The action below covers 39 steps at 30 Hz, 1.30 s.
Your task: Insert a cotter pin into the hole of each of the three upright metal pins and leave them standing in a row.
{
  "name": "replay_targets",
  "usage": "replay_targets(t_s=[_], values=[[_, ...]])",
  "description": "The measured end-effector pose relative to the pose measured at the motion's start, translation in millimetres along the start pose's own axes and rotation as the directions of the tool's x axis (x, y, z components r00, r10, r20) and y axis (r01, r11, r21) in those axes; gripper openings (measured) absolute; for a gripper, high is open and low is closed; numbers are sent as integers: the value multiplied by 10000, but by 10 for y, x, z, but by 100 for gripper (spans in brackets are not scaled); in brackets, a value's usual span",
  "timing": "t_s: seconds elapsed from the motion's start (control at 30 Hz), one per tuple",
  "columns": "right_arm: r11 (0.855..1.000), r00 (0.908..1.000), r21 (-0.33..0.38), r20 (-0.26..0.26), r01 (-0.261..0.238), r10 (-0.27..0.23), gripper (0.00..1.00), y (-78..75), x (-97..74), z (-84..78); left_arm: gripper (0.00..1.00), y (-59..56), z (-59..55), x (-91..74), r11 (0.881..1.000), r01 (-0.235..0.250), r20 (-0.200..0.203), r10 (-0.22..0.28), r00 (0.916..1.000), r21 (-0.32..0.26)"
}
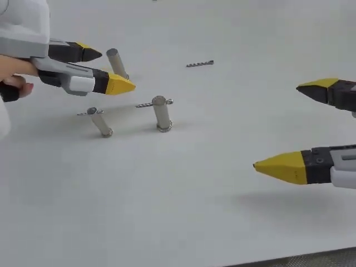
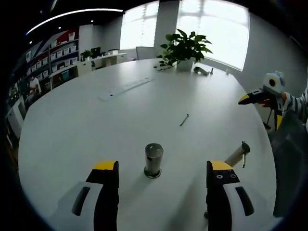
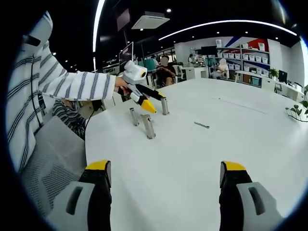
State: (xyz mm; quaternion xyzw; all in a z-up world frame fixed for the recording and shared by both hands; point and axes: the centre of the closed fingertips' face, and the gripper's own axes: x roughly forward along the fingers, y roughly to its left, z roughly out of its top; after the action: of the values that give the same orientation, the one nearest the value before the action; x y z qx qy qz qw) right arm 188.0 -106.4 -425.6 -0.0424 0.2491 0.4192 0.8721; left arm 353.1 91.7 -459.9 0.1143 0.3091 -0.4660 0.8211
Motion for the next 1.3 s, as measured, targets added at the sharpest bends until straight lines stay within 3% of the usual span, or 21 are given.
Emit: replay_targets(t_s=[0.13,0.6,1.0,1.03,1.13,1.2,1.3], values=[[10000,10000,34,19,51,-51,92,-9,-7,3,66,-65,1,19,9999,70,-53,-69,10000,118],[9998,9999,139,-66,129,-128,92,-25,4,-46,42,-110,-15,124,9985,240,-78,-236,9997,491],[9999,9999,118,-104,24,-23,91,-1,17,-70,20,-135,71,118,9992,-107,323,95,9994,393],[9999,10000,104,-86,9,-8,90,3,17,-66,17,-47,68,142,9992,-133,365,119,9993,384],[10000,10000,72,-66,-3,4,90,3,14,-58,13,-80,73,150,9987,94,366,-112,9993,503],[10000,10000,68,-40,6,-5,90,-1,10,-52,11,-99,74,147,9951,63,262,-90,9996,989],[10000,10000,86,-35,29,-29,90,-10,0,-57,10,-122,76,146,9970,76,230,-94,9997,773]])
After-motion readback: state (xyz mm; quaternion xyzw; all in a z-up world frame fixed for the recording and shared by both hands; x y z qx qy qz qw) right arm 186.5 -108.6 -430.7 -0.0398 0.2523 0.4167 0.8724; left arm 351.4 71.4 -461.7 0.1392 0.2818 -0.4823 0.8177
